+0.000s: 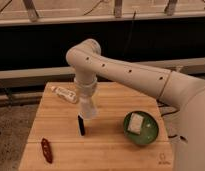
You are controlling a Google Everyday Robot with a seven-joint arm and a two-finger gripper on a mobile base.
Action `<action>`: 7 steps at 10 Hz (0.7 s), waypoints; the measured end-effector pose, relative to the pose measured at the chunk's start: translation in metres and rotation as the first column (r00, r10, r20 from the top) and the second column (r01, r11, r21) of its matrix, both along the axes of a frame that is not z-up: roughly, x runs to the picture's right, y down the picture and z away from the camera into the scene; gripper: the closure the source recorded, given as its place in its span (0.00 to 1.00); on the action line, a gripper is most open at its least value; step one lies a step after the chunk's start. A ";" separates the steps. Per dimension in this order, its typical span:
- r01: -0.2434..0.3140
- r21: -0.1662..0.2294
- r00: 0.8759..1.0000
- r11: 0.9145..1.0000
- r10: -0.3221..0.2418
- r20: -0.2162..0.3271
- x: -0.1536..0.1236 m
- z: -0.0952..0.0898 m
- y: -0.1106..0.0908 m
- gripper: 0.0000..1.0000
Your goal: Place the ceramic cup over the eraser
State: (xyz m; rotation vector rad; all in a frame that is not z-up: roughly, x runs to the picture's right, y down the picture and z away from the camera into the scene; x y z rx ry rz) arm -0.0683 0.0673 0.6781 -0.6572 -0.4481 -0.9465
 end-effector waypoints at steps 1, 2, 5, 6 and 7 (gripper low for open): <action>0.007 -0.010 1.000 1.000 -0.007 0.008 -0.003 -0.001 0.006 1.00; 0.016 -0.021 1.000 1.000 -0.016 0.015 -0.006 0.000 0.013 1.00; 0.049 -0.051 0.998 0.997 -0.047 0.040 -0.021 0.005 0.030 1.00; 0.056 -0.057 0.998 0.997 -0.053 0.045 -0.024 0.006 0.034 1.00; 0.068 -0.066 0.997 0.996 -0.065 0.050 -0.027 0.009 0.040 1.00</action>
